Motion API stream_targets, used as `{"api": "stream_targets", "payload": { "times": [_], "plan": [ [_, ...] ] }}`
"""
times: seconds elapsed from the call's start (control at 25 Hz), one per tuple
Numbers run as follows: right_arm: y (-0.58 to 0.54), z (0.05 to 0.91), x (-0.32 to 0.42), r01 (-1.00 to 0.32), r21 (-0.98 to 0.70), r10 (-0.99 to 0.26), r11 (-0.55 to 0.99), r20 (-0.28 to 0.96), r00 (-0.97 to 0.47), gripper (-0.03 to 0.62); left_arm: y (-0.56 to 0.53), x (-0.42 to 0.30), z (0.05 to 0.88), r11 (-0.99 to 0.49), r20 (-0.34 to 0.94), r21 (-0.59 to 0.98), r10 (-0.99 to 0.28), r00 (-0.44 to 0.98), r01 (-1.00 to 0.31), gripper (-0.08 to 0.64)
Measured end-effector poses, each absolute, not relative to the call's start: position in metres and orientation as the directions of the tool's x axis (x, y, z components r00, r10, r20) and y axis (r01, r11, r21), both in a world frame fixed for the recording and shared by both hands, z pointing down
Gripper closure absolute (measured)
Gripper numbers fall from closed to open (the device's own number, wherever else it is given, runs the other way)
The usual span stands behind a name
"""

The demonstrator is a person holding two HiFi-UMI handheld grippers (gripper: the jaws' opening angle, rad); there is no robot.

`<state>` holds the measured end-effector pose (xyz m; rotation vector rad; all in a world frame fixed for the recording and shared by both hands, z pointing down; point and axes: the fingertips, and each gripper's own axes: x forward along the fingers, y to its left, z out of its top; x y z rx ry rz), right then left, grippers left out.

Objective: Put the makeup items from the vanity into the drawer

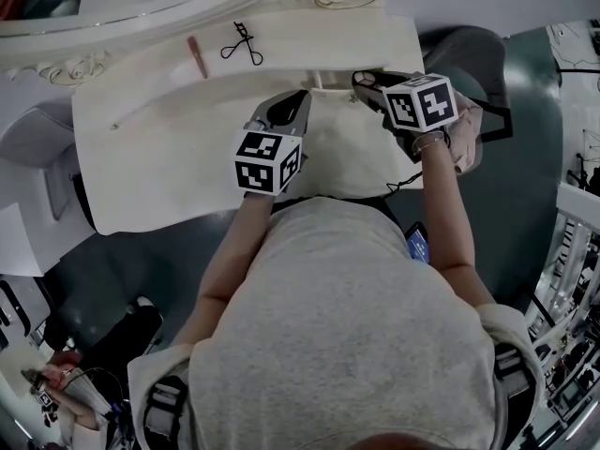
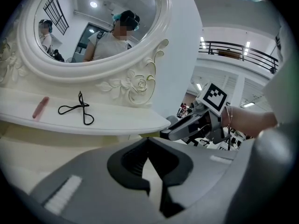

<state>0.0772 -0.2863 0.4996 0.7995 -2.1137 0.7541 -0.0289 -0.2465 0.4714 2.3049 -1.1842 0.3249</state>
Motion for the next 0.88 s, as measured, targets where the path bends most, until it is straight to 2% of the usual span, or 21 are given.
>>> {"api": "stream_targets", "payload": {
  "times": [0.36,0.88],
  "plan": [
    [-0.292,0.501,0.073,-0.738,-0.285,-0.319,0.612,0.765,-0.56,0.38,-0.248,-0.028,0.471,-0.478,0.432,0.339,-0.686,0.586,-0.81,0.551],
    [-0.298,0.508,0.071,-0.801,-0.266,-0.374,0.537,0.776,-0.508,0.38,-0.249,-0.029,0.47,-0.47,0.428,0.34,-0.694,0.579,-0.814,0.551]
  ]
}}
